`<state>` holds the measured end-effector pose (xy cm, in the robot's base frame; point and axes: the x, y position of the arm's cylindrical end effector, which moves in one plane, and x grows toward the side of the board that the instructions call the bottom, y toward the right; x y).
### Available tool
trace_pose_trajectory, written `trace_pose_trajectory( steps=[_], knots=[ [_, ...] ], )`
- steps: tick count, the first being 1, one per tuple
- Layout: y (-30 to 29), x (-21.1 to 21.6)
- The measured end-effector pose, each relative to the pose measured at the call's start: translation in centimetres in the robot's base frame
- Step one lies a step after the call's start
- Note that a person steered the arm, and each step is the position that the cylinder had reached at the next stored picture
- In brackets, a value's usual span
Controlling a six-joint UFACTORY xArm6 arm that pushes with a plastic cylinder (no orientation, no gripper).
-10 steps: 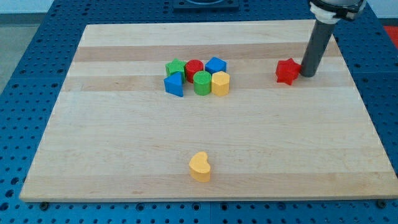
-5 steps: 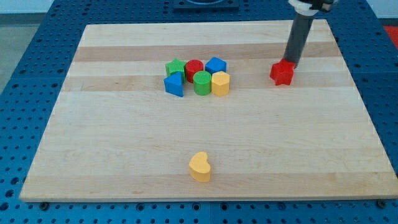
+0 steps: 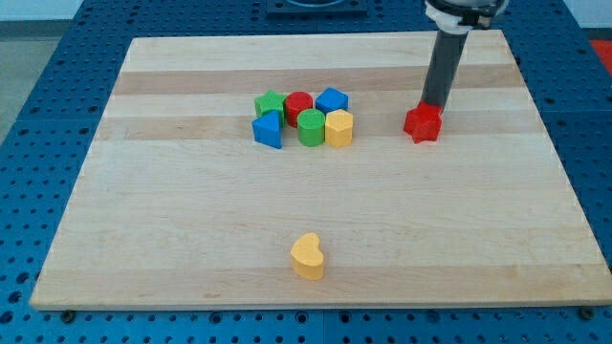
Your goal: Push the red star to the top of yellow heart
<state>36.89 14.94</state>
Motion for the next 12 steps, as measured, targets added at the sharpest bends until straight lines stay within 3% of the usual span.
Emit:
trace_pose_trajectory(
  steps=[6, 10, 12],
  knots=[
    [-2.0, 9.6],
    [-3.8, 10.2],
    [-3.8, 7.9]
  ],
)
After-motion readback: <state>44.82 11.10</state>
